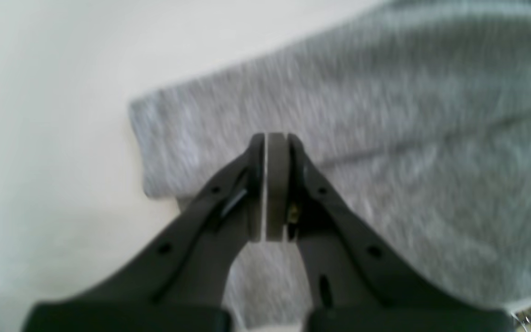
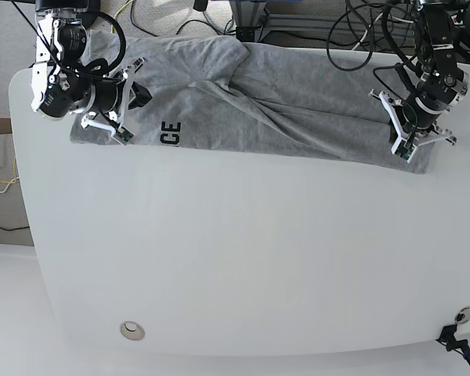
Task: Fold the T-shirt properly
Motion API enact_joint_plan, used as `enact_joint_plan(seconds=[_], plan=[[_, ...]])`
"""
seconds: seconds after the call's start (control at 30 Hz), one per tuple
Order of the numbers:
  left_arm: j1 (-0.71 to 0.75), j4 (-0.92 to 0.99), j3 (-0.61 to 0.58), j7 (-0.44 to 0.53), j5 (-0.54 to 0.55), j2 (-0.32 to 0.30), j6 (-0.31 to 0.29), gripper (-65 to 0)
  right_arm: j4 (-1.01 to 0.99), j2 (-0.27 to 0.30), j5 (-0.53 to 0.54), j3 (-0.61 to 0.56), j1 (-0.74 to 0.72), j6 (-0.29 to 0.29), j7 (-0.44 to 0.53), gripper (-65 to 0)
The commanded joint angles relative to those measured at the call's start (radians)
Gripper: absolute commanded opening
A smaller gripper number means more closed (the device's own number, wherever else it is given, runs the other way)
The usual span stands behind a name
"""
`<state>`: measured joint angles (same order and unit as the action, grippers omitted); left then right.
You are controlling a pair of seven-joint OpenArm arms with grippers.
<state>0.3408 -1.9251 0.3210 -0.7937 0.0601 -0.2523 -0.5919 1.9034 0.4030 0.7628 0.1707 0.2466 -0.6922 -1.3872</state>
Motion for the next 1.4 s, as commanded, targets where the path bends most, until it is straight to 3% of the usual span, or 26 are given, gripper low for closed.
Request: enact_joint_plan(seconds=[0.0, 0.17, 0.3, 0.67, 0.8, 1.07, 1.2, 1.37], plan=[[0.017, -0.006, 0.005, 0.015, 0.002, -0.009, 0.005, -65.0, 0.015, -0.006, -0.041, -0.003, 0.017, -0.006, 0.025, -65.0], [0.019, 0.097, 0.004, 0.015, 0.002, -0.009, 0.005, -65.0, -0.068, -0.028, -0.222, -0.081, 0.033, -0.006, 0.147, -65.0], [-0.059, 0.183, -0.016, 0.015, 0.002, -0.014, 0.005, -65.0, -0.224, -0.032, -0.314, -0.124, -0.056, -0.006, 0.219, -65.0], [-0.317, 0.396, -0.018, 0.015, 0.001, -0.015, 0.005, -65.0, -0.540, -0.026, -0.420, -0.124, -0.326, -0.006, 0.342, -65.0], [-0.377, 0.451, -0.018, 0.017, 0.001, -0.015, 0.005, -65.0, -0.546, -0.029, -0.440, -0.125, -0.333, -0.006, 0.394, -65.0], [-0.400, 0.431, -0.081, 0.017, 0.004, -0.038, 0.005, -65.0, -0.460, -0.062, -0.406, -0.119, -0.332, -0.006, 0.391, -65.0], [-0.397, 0.361, -0.079, 0.017, 0.004, -0.038, 0.005, -65.0, -0.302, -0.068, -0.342, -0.118, -0.329, -0.006, 0.388, -48.2], [-0.371, 0.292, -0.079, 0.017, 0.002, -0.051, 0.007, -65.0, -0.068, -0.085, -0.328, -0.078, -0.283, -0.006, 0.283, -38.6]])
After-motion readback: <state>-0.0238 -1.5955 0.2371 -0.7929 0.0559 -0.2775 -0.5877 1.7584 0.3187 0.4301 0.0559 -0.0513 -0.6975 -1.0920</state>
